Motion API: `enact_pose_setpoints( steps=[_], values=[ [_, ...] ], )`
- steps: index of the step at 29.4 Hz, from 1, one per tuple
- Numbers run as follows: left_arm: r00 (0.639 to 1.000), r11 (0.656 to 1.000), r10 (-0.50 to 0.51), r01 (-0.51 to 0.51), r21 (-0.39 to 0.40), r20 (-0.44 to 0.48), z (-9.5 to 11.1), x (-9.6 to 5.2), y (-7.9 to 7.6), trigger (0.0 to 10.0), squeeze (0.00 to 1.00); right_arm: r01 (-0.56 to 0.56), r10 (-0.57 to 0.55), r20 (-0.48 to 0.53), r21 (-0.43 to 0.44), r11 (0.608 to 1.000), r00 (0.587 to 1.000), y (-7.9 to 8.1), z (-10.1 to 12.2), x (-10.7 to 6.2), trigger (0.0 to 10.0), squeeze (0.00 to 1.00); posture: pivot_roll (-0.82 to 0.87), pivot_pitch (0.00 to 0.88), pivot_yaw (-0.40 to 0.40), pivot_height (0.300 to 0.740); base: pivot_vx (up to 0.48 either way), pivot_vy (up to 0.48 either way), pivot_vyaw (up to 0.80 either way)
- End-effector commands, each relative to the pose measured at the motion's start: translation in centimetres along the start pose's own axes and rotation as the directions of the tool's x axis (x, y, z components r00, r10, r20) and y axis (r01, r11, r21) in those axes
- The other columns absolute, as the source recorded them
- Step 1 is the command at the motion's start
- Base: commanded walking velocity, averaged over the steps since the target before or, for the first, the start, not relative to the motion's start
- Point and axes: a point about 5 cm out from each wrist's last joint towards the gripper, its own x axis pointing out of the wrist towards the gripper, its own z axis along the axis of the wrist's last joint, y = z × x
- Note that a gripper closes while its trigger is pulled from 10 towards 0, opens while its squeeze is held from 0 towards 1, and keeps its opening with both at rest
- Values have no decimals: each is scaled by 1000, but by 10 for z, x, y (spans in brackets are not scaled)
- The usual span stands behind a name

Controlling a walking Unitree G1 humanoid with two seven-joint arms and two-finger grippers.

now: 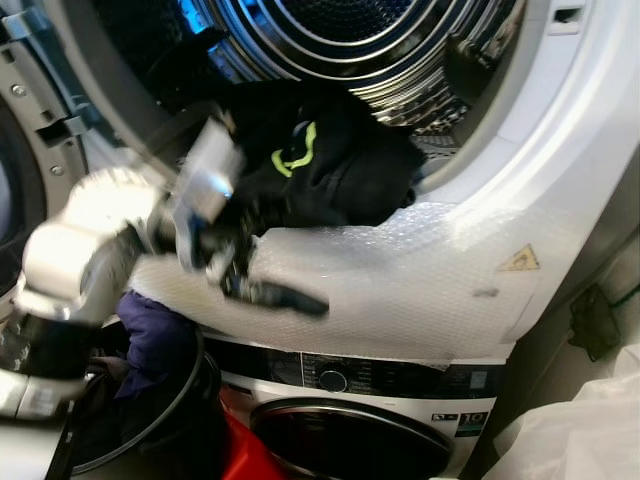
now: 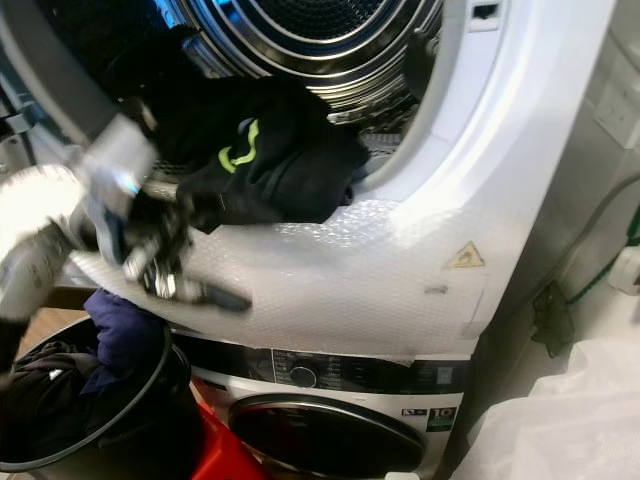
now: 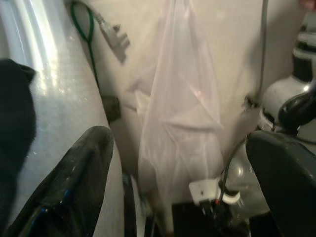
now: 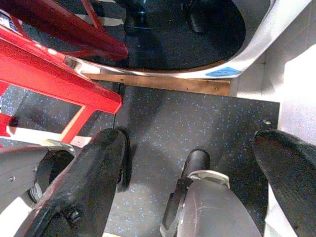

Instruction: Clothes washing

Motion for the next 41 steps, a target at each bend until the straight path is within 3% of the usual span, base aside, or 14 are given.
enact_pose_setpoints(
  steps=[1, 4, 7, 9, 11, 13, 18, 21, 23, 26, 30, 31, 37, 41],
  values=[
    [999, 999, 2, -3, -43, -32, -5, 1, -10, 10000, 0, -18, 17, -13, -8, 1000, 1000, 6, -3, 0, 10000, 0, 124, 0, 136, 740, 0, 0, 0],
    [998, 996, 35, -39, -85, -47, -15, 10, -27, 10000, 0, -17, 17, -11, -10, 1000, 1000, 5, -2, 0, 10000, 0, 122, 0, 135, 740, 0, 0, 0],
    [971, 974, 218, -223, -48, -96, -26, 15, -25, 10000, 0, -16, 16, -11, -13, 1000, 1000, 5, -3, 0, 10000, 0, 124, 0, 134, 740, 0, 0, 0],
    [931, 940, 339, -342, -1, -134, -34, 16, -19, 10000, 0, -15, 15, -11, -14, 1000, 1000, 4, -3, 0, 10000, 0, 124, 0, 134, 740, 0, 0, 0],
    [916, 924, 381, -382, 12, -129, -36, 17, -18, 10000, 0, -15, 15, -11, -15, 1000, 1000, 4, -3, 0, 10000, 0, 126, 0, 134, 740, 0, 0, 0],
    [871, 872, 488, -489, 10, -50, -40, 34, -27, 10000, 0, -14, 13, -12, -16, 1000, 1000, 3, -3, 0, 10000, 0, 129, 0, 133, 740, 0, 0, 0],
    [873, 871, 488, -487, -62, 0, -45, 53, -49, 10000, 0, -15, 15, -10, -18, 1000, 1000, 4, -3, 0, 10000, 0, 131, 0, 130, 740, 0, 0, 0],
    [862, 863, 503, -496, -97, 61, -39, 55, -53, 10000, 0, -15, 15, -10, -21, 1000, 1000, 4, -3, 0, 10000, 0, 140, 0, 126, 740, 0, 0, 0],
    [844, 851, 525, -518, -88, 106, -31, 53, -51, 10000, 0, -15, 15, -10, -24, 1000, 1000, 3, -3, 0, 10000, 0, 141, 0, 125, 740, 0, 0, 0],
    [786, 802, 589, -597, -16, 189, -13, 44, -39, 10000, 0, -18, 18, -8, -27, 999, 1000, 3, -2, 0, 10000, 0, 144, 0, 122, 740, 0, 0, 0],
    [699, 713, 683, -701, 17, 211, -10, 34, -29, 10000, 0, -19, 19, -4, -24, 1000, 1000, 4, -1, 0, 10000, 0, 139, 0, 125, 740, 0, 0, 0],
    [672, 689, 710, -724, -14, 210, -13, 32, -27, 10000, 0, -20, 20, -3, -21, 1000, 1000, 5, -1, 0, 10000, 0, 139, 0, 125, 740, 0, 0, 0],
    [630, 651, 753, -756, -70, 189, -23, 30, -23, 10000, 0, -20, 20, -6, -25, 999, 1000, 4, -2, 0, 10000, 0, 140, 0, 122, 740, 0, 0, 0],
    [646, 673, 738, -726, -142, 195, -26, 33, -24, 10000, 0, -15, 15, -5, -23, 1000, 1000, 3, -2, 0, 10000, 0, 128, 0, 126, 740, 0, 0, 0]
  ],
)
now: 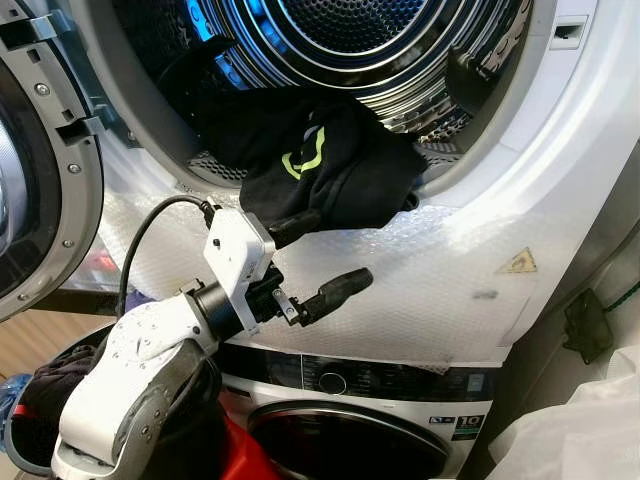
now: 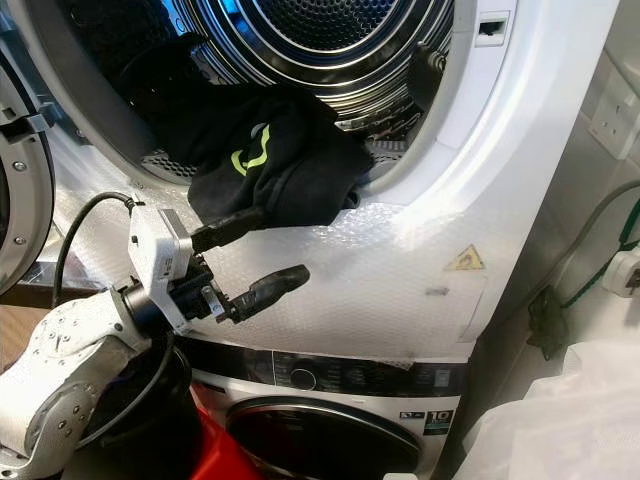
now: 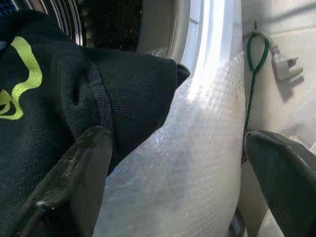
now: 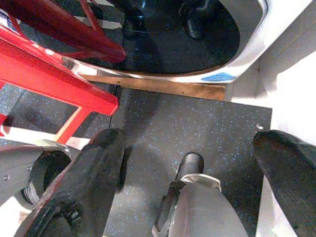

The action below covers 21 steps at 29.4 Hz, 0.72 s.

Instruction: Clothes washing

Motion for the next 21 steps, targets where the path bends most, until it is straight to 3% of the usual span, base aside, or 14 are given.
enact_pose_setpoints(
  steps=[1, 5, 10, 11, 13, 21],
  values=[
    [1000, 999, 7, -8, -31, -17, -3, -4, 3, 10000, 0, -8, 8, -7, -1, 1000, 1000, 4, -2, 0, 10000, 0, 129, 0, 124, 740, 0, 0, 0],
    [999, 999, 37, -38, -30, -20, -4, -2, 10, 10000, 0, -8, 8, -6, 0, 1000, 1000, 4, -2, 0, 10000, 0, 132, 0, 124, 740, 0, 0, 0],
    [984, 984, 177, -177, -15, 3, 3, 8, 39, 10000, 0, -12, 12, -6, -1, 1000, 1000, 5, -2, 0, 10000, 0, 131, 0, 124, 740, 0, 0, 0],
    [984, 984, 177, -177, -15, 3, 3, 8, 39, 10000, 0, -12, 12, -6, -1, 1000, 1000, 5, -2, 0, 10000, 0, 131, 0, 124, 740, 0, 0, 0],
    [973, 973, 229, -229, 4, 6, 5, 13, 55, 10000, 0, -13, 13, -8, -1, 1000, 1000, 6, -2, 0, 10000, 0, 125, 0, 125, 740, 0, 0, 0],
    [959, 959, 282, -281, 42, -24, 14, 35, 87, 10000, 0, -10, 10, -10, 0, 1000, 1000, 5, -3, 0, 10000, 0, 116, 0, 124, 740, 0, 0, 0]
  ],
)
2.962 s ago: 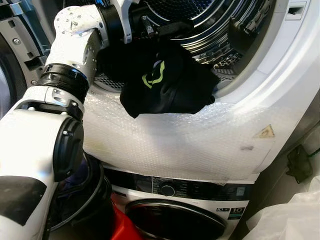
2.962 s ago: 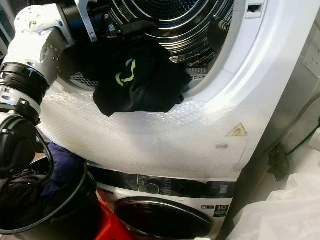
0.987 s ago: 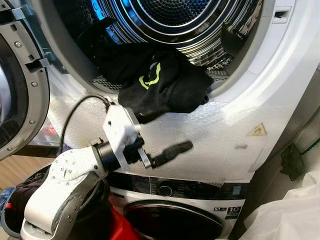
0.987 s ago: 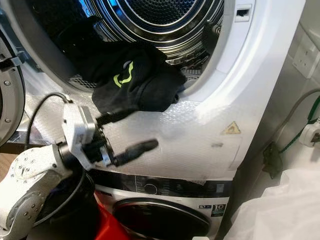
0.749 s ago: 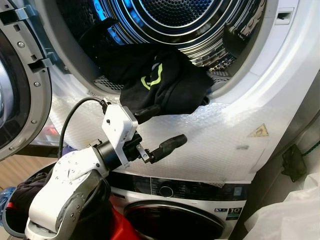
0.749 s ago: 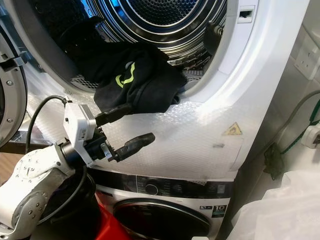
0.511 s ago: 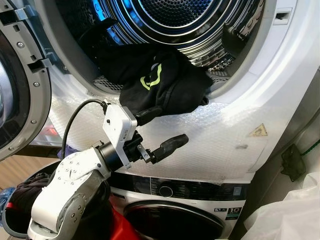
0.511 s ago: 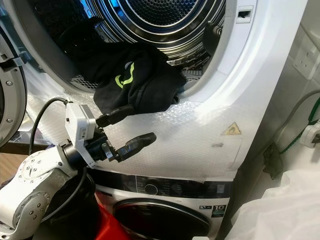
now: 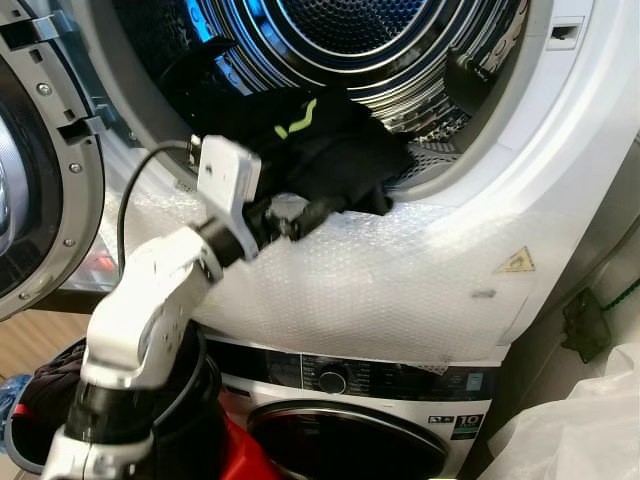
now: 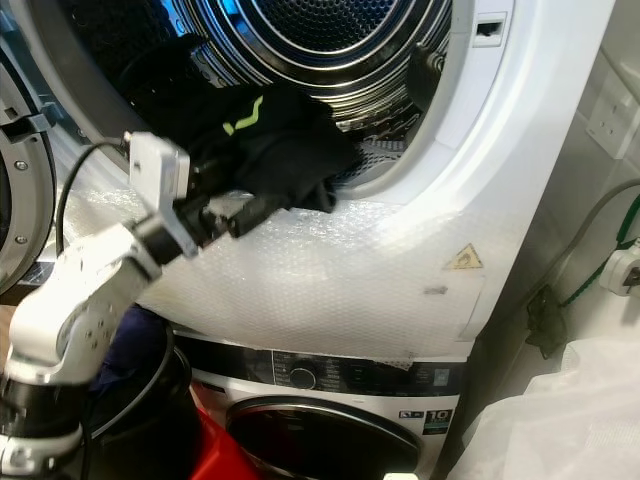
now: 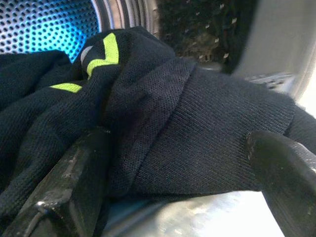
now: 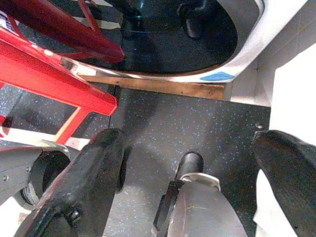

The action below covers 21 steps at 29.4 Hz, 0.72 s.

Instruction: Clothes washing

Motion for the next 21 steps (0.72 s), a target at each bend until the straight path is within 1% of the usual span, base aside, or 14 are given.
enact_pose_setpoints(
  steps=[1, 3, 5, 6, 7, 8, 9, 10, 11, 13, 15, 16, 19, 21],
  values=[
    [999, 999, 40, -41, 35, 1, 6, 4, 14, 10000, 0, -10, 10, -9, 1, 1000, 1000, 5, -3, 0, 10000, 0, 116, 0, 124, 740, 0, 0, 0],
    [997, 998, 58, -59, 18, 55, 19, 27, 28, 10000, 0, -9, 9, -9, -1, 1000, 1000, 4, -3, 0, 10000, 0, 117, 0, 122, 740, 0, 0, 0],
    [993, 995, 87, -90, 35, 75, 25, 41, 36, 10000, 0, -12, 11, -11, -8, 1000, 1000, 4, -3, 0, 10000, 0, 118, 0, 123, 740, 0, 0, 0],
    [989, 994, 111, -109, -27, 100, 30, 54, 44, 10000, 0, -11, 11, -10, -6, 1000, 1000, 3, -2, 0, 10000, 0, 115, 0, 122, 740, 0, 0, 0],
    [989, 994, 111, -109, -27, 100, 30, 54, 44, 10000, 0, -11, 11, -10, -6, 1000, 1000, 3, -2, 0, 10000, 0, 115, 0, 122, 740, 0, 0, 0],
    [987, 992, 121, -116, -55, 107, 30, 57, 46, 10000, 0, -10, 10, -9, -3, 1000, 1000, 3, -2, 0, 10000, 0, 115, 0, 122, 740, 0, 0, 0],
    [982, 986, 155, -146, -85, 109, 32, 64, 51, 10000, 0, -11, 11, -9, -5, 1000, 1000, 4, -2, 0, 10000, 0, 110, 0, 123, 740, 0, 0, 0],
    [982, 986, 155, -146, -85, 109, 32, 64, 51, 10000, 0, -11, 11, -9, -5, 1000, 1000, 4, -2, 0, 10000, 0, 110, 0, 123, 740, 0, 0, 0],
    [968, 964, 227, -207, -168, 104, 33, 75, 61, 10000, 0, -13, 12, -8, -6, 1000, 1000, 4, -1, 0, 10000, 0, 98, 0, 126, 740, 0, 0, 0],
    [964, 956, 254, -239, -169, 74, 33, 83, 64, 10000, 0, -13, 13, -8, -7, 1000, 1000, 4, -1, 0, 10000, 0, 95, 0, 127, 740, 0, 0, 0],
    [968, 957, 248, -237, -170, 47, 32, 90, 62, 10000, 0, -9, 9, -7, -3, 1000, 1000, 4, -1, 0, 10000, 0, 81, 0, 133, 740, 0, 0, 0],
    [968, 960, 249, -243, -136, 27, 30, 94, 60, 10000, 0, -5, 5, -7, -1, 1000, 1000, 3, -1, 0, 10000, 0, 78, 0, 133, 740, 0, 0, 0],
    [970, 967, 241, -241, -87, -9, 25, 97, 57, 10000, 0, -1, 1, -9, 1, 1000, 1000, 2, -2, 0, 10000, 0, 72, 0, 136, 740, 0, 0, 0],
    [977, 975, 212, -213, -67, -9, 23, 100, 52, 10000, 0, 4, -3, -10, 6, 1000, 1000, 1, -3, 0, 10000, 0, 70, 0, 135, 740, 0, 0, 0]
  ],
)
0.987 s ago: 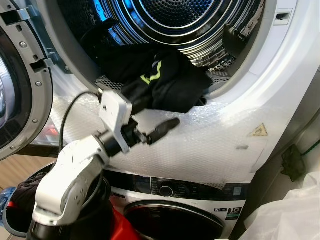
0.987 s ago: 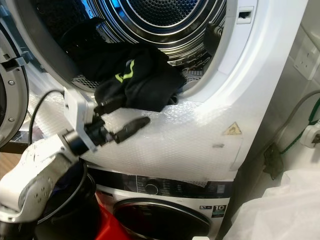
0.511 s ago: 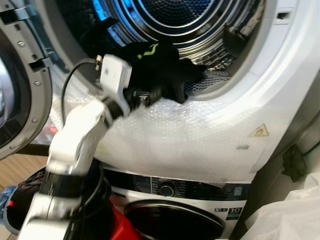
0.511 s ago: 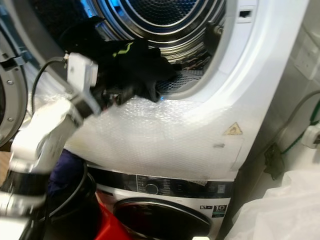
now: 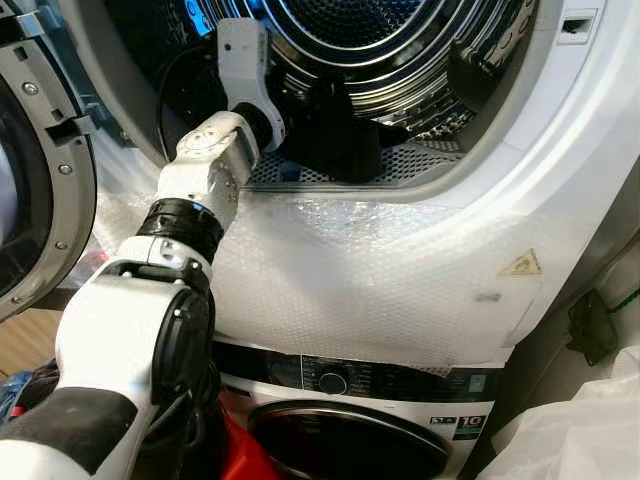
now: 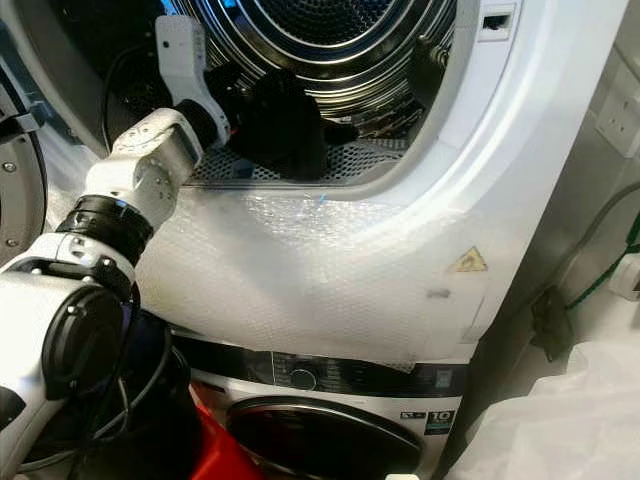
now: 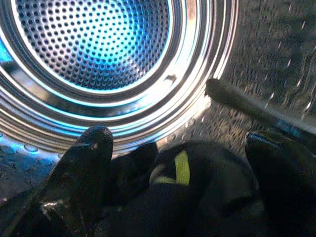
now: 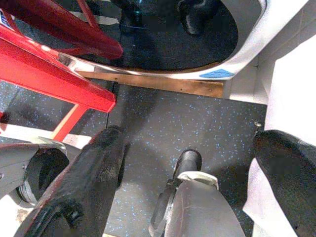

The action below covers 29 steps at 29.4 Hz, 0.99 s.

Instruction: Clothes washing

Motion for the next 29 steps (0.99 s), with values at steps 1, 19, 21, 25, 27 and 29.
enact_pose_setpoints(
  steps=[1, 19, 21, 25, 27, 29],
  values=[
    [999, 998, -35, 35, 53, -3, 2, 2, -4, 10000, 0, -6, 6, -11, 12, 1000, 1000, 4, -4, -1, 10000, 0, 69, 0, 138, 740, 0, 0, 0],
    [730, 813, -579, 485, 322, 363, 53, -77, -71, 10000, 0, -31, 27, 65, 73, 997, 998, 11, 7, 0, 10000, 0, 87, 0, 156, 740, 0, 0, 0],
    [728, 793, -607, 580, 187, 319, 44, -95, -75, 10000, 0, -39, 34, 68, 66, 997, 997, 12, 8, 0, 10000, 0, 95, 0, 158, 740, 0, 0, 0],
    [668, 673, -717, 738, -51, 201, 18, -136, -88, 10000, 0, -41, 36, 71, 59, 997, 997, 12, 9, 0, 10000, 0, 117, 0, 155, 740, 0, 0, 0],
    [665, 663, -726, 745, -78, 178, 14, -143, -90, 10000, 0, -43, 39, 71, 53, 998, 997, 12, 9, 0, 10000, 0, 120, 0, 156, 740, 0, 0, 0],
    [581, 570, -814, 802, -177, 16, -9, -177, -95, 10000, 0, -46, 42, 74, 48, 998, 996, 12, 11, 1, 10000, 0, 131, 0, 154, 740, 0, 0, 0]
  ],
)
